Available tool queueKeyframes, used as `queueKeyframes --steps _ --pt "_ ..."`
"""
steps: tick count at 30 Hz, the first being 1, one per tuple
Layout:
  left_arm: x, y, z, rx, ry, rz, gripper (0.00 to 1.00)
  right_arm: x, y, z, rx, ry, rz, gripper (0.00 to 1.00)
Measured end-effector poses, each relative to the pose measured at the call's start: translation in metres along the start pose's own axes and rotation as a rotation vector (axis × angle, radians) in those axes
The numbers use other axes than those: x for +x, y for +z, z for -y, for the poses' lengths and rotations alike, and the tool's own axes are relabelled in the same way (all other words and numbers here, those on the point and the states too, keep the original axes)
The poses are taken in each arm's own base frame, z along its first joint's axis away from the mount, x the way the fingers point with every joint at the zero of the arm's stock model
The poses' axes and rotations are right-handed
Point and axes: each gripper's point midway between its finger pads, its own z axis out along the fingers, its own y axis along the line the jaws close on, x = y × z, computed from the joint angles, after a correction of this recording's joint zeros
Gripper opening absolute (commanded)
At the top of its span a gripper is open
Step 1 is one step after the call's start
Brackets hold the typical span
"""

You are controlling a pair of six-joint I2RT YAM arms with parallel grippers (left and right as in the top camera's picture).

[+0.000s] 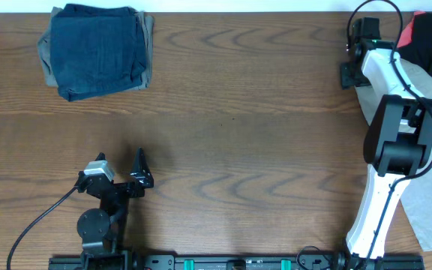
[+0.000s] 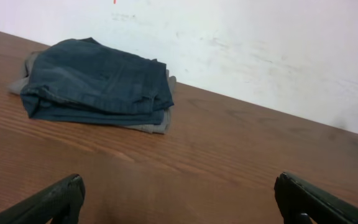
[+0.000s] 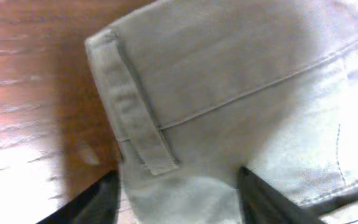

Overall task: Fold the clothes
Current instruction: 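Reach the right gripper to the khaki trousers' waistband and grasp it, then drag the khaki trousers leftward onto the table center with the right gripper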

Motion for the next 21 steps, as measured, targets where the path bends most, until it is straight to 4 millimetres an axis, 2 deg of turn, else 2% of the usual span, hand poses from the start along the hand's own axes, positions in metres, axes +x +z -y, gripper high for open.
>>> queueKeyframes --steps 8,21 --pt "0.0000 0.0000 0.0000 0.000 0.000 0.000 0.98 0.0075 0.0061 0.0095 0.003 0.010 -0.027 0.02" --pt "0.0001 0.0000 0.0000 0.000 0.000 0.000 0.98 0.0090 0.0044 0.0110 0.005 0.110 -0.033 0.01"
